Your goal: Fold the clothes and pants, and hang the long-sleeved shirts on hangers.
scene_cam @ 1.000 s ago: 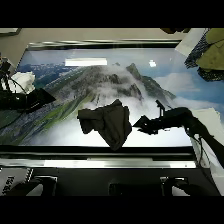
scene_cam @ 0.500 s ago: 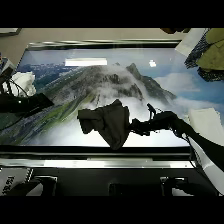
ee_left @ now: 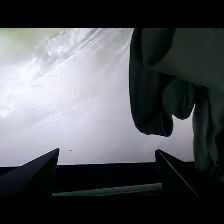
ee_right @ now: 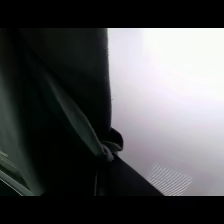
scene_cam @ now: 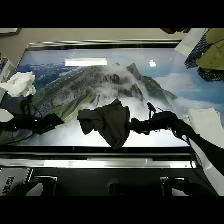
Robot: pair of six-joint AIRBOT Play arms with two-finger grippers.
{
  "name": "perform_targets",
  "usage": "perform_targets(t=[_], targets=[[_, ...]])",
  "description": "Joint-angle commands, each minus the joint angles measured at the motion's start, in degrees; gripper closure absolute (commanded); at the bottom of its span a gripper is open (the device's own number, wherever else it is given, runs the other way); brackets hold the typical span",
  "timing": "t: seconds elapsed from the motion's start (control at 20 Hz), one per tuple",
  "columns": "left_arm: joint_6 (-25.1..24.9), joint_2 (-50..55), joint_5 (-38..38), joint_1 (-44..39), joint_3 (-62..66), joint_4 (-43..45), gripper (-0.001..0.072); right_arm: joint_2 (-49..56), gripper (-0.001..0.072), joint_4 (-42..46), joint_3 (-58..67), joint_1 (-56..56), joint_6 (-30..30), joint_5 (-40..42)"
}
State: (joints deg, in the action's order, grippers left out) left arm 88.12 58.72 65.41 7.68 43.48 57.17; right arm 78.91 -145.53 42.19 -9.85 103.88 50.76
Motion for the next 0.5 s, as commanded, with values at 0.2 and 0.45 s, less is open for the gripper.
perform_targets(t=[0.2,0.45], targets=[[-15.8,5.42,-10.97,-2.78,-11.28,-21.29,0.0004,-3.69,0.068,0.7,-0.02,-0.07,-1.79,2.05],[-20.02,11.47,-15.56,-10.36,-11.26,-29.75,0.0004,-3.74,0.068,0.7,-0.02,-0.07,-2.78,2.97]])
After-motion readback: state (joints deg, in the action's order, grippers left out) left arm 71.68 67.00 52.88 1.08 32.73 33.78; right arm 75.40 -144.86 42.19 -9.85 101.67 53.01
